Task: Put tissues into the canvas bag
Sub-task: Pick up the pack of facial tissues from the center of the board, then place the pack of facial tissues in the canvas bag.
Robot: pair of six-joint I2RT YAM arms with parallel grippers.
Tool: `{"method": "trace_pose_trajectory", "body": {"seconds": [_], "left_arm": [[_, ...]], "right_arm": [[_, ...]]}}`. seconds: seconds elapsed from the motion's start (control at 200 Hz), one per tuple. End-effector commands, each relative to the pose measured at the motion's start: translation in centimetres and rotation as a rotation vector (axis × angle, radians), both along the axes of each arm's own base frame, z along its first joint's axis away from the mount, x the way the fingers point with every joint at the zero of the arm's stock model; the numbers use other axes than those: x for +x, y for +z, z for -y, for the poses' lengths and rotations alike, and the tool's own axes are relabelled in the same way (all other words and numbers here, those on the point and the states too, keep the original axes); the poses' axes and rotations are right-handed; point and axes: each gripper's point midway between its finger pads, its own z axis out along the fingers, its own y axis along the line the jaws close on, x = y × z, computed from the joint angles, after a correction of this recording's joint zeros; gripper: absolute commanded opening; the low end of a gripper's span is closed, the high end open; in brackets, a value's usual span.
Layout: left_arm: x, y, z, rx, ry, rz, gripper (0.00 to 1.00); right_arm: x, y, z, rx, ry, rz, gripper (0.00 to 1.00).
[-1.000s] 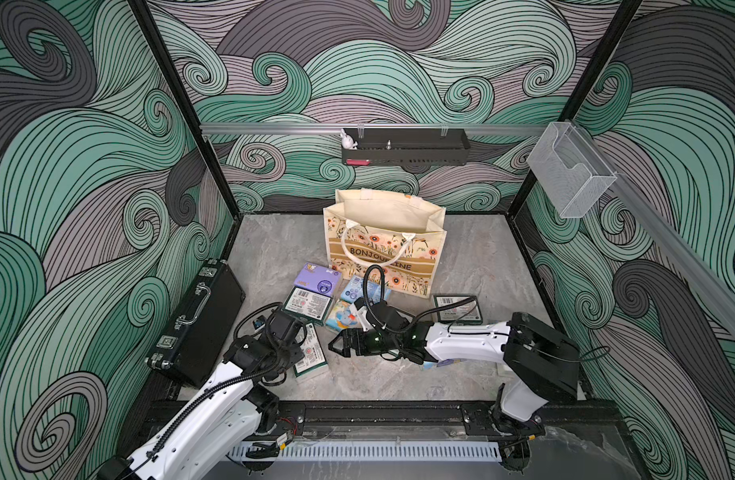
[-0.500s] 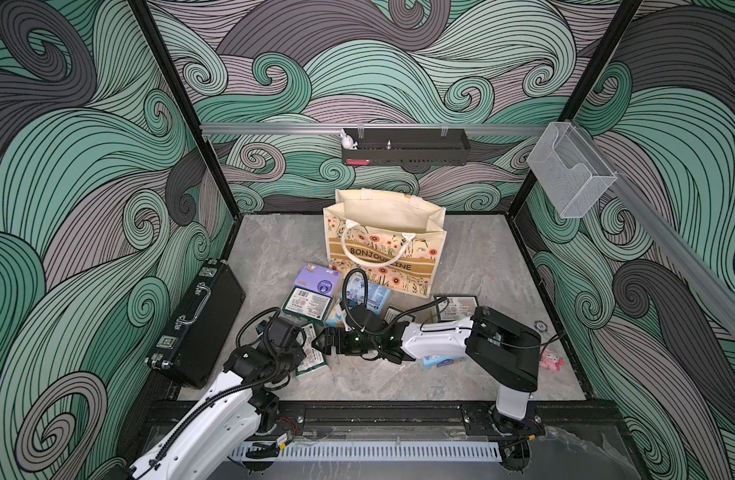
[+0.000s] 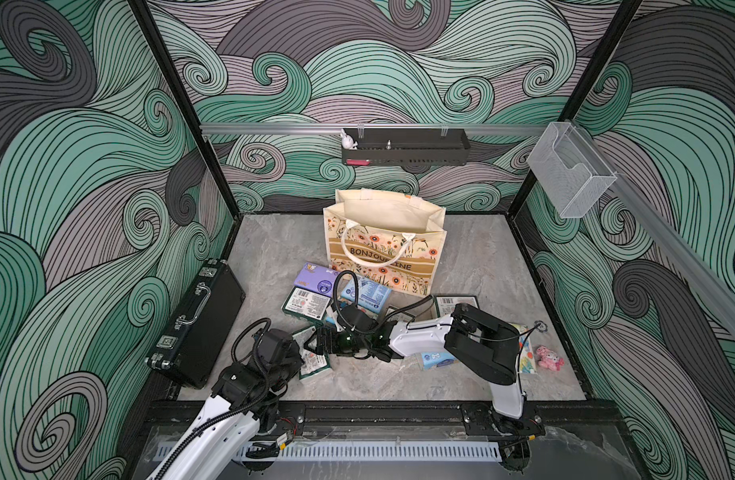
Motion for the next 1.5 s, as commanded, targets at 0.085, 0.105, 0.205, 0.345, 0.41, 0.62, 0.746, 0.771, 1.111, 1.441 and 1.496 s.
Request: {"method": "trace_pose_trajectory", "body": {"seconds": [0.085, 0.105, 0.205, 0.345, 0.41, 0.62, 0.746, 0.771, 1.111, 1.441, 1.496], "left_arm": [[-4.0, -3.0, -1.2, 0.040, -0.007, -0.178, 0.00], [-4.0, -3.0, -1.2, 0.040, -0.008, -0.178, 0.00], [-4.1, -3.0, -1.2, 0.040, -0.011, -0.181, 0.00], [-4.0, -2.9, -1.1, 0.035, -0.014, -0.178, 0.00], [-4.0, -2.9, -1.0, 0.032, -0.016, -0.175, 0.00], [-3.2, -1.9, -0.1, -0.015, -0.047, -0.112, 0.42], [-2.9, -1.2, 0.4, -0.054, -0.050, -0.074, 0.99], [-2.8, -1.0, 0.4, -0.063, -0.047, -0.067, 0.99], [0.0, 18.0, -0.6, 0.015, -0.219, 0.555, 0.99], [-1.0, 25.9, -2.4, 0.342, -0.465, 0.751, 0.99], [-0.9, 25.9, -2.7, 0.356, -0.448, 0.746, 0.99]], "right_arm": [[-1.2, 1.2, -1.6, 0.089, 0.059, -0.008, 0.86], [-1.3, 1.4, -1.7, 0.095, 0.064, -0.007, 0.85], [-1.9, 2.2, -2.3, 0.123, 0.098, 0.004, 0.77], [-2.5, 3.3, -2.8, 0.164, 0.127, 0.021, 0.65], [-2.8, 3.7, -2.9, 0.172, 0.138, 0.031, 0.58], [-3.0, 3.9, -2.4, 0.137, 0.143, 0.061, 0.46], [-3.0, 4.2, -1.8, 0.115, 0.139, 0.090, 0.45], [-2.9, 4.3, -1.6, 0.109, 0.137, 0.099, 0.45], [-1.7, 12.9, 3.4, 0.049, 0.125, 0.347, 0.43], [4.5, 28.2, 16.4, 0.075, -0.094, 0.647, 0.38], [6.1, 30.7, 18.7, 0.037, -0.136, 0.732, 0.38]]}}
